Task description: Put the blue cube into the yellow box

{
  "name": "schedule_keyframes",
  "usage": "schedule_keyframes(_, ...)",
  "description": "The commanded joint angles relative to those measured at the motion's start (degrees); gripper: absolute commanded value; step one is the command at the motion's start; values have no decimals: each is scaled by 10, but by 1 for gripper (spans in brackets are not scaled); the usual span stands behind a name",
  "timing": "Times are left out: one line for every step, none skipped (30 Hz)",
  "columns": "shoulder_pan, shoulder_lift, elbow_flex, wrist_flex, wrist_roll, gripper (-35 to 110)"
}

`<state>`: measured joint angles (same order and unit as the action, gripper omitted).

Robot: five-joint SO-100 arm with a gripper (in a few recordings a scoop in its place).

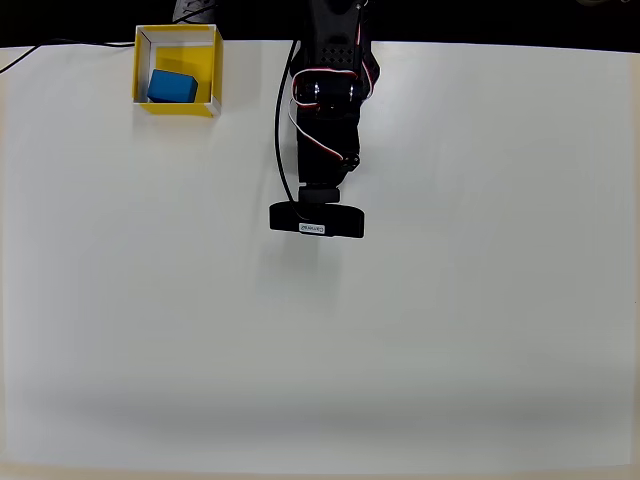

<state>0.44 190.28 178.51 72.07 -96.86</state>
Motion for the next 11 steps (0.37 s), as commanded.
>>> schedule_keyframes(-2, 11, 9, -7, 5, 0)
schedule_keyframes(0, 11, 14, -4, 7, 0)
schedule_keyframes(4, 11, 17, 4, 4, 0)
schedule_keyframes(4, 11, 17, 18, 2, 0)
schedule_keyframes(4, 11, 17, 23, 2, 0)
schedule_keyframes(5, 11, 17, 29, -1, 0)
schedule_keyframes(5, 11, 17, 40, -8, 0)
schedule_keyframes(4, 11, 17, 52, -10, 0)
schedule_keyframes(2, 11, 17, 54, 0, 0)
schedule_keyframes(2, 11, 17, 56, 10, 0)
schedule_keyframes(2, 11, 17, 58, 23, 0)
